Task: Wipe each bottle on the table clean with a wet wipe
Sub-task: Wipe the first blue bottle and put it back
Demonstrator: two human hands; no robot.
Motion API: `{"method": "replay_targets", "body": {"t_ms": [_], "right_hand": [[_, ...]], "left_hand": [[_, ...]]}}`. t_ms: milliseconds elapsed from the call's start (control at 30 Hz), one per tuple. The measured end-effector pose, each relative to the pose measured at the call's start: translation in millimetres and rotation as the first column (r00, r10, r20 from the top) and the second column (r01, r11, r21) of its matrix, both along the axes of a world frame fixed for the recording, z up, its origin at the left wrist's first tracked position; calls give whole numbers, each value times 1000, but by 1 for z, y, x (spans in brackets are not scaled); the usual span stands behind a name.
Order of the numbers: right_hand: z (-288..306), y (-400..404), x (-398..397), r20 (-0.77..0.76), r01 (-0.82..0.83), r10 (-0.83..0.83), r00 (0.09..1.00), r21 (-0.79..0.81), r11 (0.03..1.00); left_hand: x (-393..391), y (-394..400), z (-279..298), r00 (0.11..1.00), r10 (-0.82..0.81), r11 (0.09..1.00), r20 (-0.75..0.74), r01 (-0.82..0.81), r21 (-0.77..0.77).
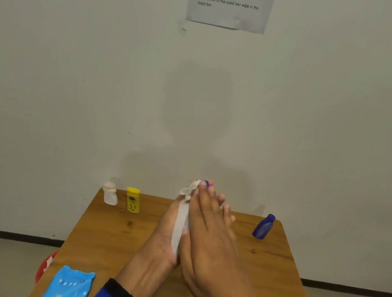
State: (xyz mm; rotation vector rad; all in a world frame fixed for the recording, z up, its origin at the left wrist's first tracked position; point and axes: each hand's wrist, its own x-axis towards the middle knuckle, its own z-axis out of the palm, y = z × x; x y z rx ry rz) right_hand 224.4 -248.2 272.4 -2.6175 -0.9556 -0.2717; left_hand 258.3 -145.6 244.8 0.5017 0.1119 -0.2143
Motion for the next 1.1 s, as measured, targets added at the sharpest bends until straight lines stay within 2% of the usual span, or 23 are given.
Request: {"method": "replay_targets", "body": {"t_ms": [67,200,233,333,367,433,500,567,600,700,767,833,933,1000,1033,1100], "right_hand": [[7,3,7,-44,63,-62,997,23,998],[-18,12,-8,7,135,-135,991,-24,991],[-28,10,-16,15,103,-102,995,-21,994],[-56,-14,-37,176,-105,95,980,47,993],[-55,-26,-40,190,-174,151,970,112,978],[-48,-45,-41,161,-208,159,974,365,907],[-29,-55,-27,40,-104,101,994,610,786],[-6,-54,-3,-41,23,9,999,724,690],[3,-51,10,-33,53,-43,999,740,670],[9,-26,40,33,57,-106,994,668,742],[-3,-7,40,-18,0,12,1000,589,808],[-18,5,28,-53,-98,145,988,512,853],[-57,2,15,27,-227,238,971,419,879],[-79,-5,3,185,-386,348,919,241,890],[-87,-14,-1,194,-443,410,891,178,879],[-77,-33,-16,163,-492,465,870,250,834]], "left_hand": [[-2,-3,-1,1000,-6,1000,-22,6,10],[3,8,7,997,77,996,-29,-78,-49],[6,14,7,990,139,990,-18,-139,-35],[14,29,2,963,270,963,10,-270,4],[15,34,2,960,280,960,16,-280,10],[14,42,3,960,278,960,38,-279,24],[13,44,6,966,253,966,52,-255,48],[11,38,5,977,210,975,42,-213,64],[9,33,5,981,193,978,36,-195,74],[6,17,3,990,140,986,0,-140,87],[3,9,6,996,82,995,-29,-80,58],[1,8,7,994,97,995,-51,-95,31],[4,19,5,984,156,988,-90,-155,20],[9,29,1,969,223,975,-104,-223,17],[10,33,0,966,238,971,-99,-237,24],[10,39,3,969,240,971,-63,-238,36]]}}
